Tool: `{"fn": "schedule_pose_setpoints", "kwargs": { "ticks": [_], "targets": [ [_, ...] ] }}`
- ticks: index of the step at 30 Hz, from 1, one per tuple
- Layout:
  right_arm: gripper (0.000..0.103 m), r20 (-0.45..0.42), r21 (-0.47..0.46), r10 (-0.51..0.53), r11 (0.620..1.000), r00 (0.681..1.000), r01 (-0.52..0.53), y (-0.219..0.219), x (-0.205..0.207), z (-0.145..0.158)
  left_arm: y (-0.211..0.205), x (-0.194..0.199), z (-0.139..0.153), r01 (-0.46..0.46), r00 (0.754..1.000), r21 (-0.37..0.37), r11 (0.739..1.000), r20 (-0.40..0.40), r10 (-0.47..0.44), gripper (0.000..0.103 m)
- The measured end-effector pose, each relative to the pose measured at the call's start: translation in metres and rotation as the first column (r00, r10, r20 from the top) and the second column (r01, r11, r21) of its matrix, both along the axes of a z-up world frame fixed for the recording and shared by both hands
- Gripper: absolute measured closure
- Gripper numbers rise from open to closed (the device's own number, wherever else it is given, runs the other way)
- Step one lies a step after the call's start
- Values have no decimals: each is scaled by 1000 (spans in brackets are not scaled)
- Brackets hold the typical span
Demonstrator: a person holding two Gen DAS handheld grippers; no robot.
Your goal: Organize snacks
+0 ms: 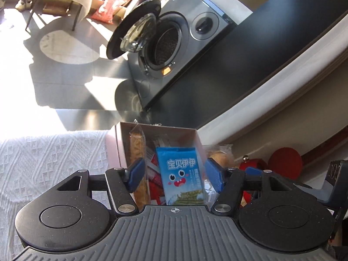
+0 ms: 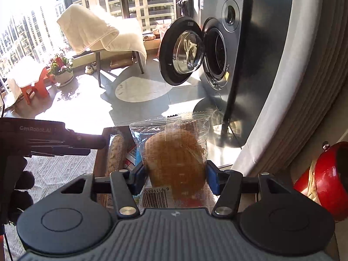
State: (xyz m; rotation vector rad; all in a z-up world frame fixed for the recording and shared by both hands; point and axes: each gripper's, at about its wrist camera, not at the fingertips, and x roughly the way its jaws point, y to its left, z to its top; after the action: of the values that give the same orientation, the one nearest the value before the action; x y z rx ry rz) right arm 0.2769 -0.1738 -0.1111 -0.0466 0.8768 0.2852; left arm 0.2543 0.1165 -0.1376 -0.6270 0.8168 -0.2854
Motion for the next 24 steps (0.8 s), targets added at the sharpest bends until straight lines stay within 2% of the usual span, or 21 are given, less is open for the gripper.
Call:
{"fn": "schedule_pose_setpoints", "kwargs": {
  "ticks": [1, 5, 6, 7, 8, 9, 12, 14, 16, 19, 20, 22, 23, 24],
  "targets": [
    [13, -6, 8, -10, 1000, 1000, 10, 5, 7, -3, 1, -8, 4, -3, 1000, 23, 1000, 14, 3, 37],
    [13, -36, 43, -21, 999, 999, 23, 20, 15, -11, -13, -36, 22, 14, 999, 153, 988, 30, -19, 40],
    [13, -23, 44, -9, 999, 1000, 10, 22, 5, -4, -21, -48, 32, 20, 999, 180, 984, 38, -28, 49],
    [13, -6, 34, 7, 999, 1000, -7, 23, -5, 3, -28, -57, 40, 26, 999, 210, 977, 39, -35, 70],
    [13, 11, 18, 26, 1000, 1000, -26, 24, -20, 13, -37, -68, 50, 36, 999, 249, 968, 29, -44, 85],
    [13, 24, 4, 41, 999, 999, -41, 24, -33, 24, -45, -77, 58, 46, 999, 275, 960, 4, -49, 92],
    [13, 20, -21, 61, 998, 998, -60, 19, -78, 56, -63, -100, 80, 62, 994, 269, 961, -99, -36, 92],
    [13, -7, -38, 59, 998, 998, -59, 16, -101, 73, -71, -116, 92, 55, 990, 242, 969, -143, -20, 92],
    [12, -35, -77, 18, 997, 999, -21, 10, -124, 89, -82, -127, 104, 59, 986, 266, 962, -165, -15, 92],
    [12, -87, -130, -17, 992, 996, 5, 4, -144, 103, -104, -147, 128, 52, 983, 375, 925, -185, 20, 92],
    [12, -113, -125, -14, 992, 993, 0, 2, -147, 106, -113, -156, 137, 45, 981, 438, 898, -187, 42, 92],
    [12, -156, -89, -14, 996, 988, 0, -5, -155, 112, -124, -162, 149, 36, 980, 517, 855, -188, 73, 92],
    [12, -174, -72, -11, 997, 985, -2, -7, -157, 114, -128, -164, 154, 35, 979, 540, 841, -188, 80, 92],
    [12, -188, -57, -9, 998, 982, -2, -11, -162, 117, -130, -166, 158, 36, 979, 540, 841, -188, 78, 92]
  ]
}}
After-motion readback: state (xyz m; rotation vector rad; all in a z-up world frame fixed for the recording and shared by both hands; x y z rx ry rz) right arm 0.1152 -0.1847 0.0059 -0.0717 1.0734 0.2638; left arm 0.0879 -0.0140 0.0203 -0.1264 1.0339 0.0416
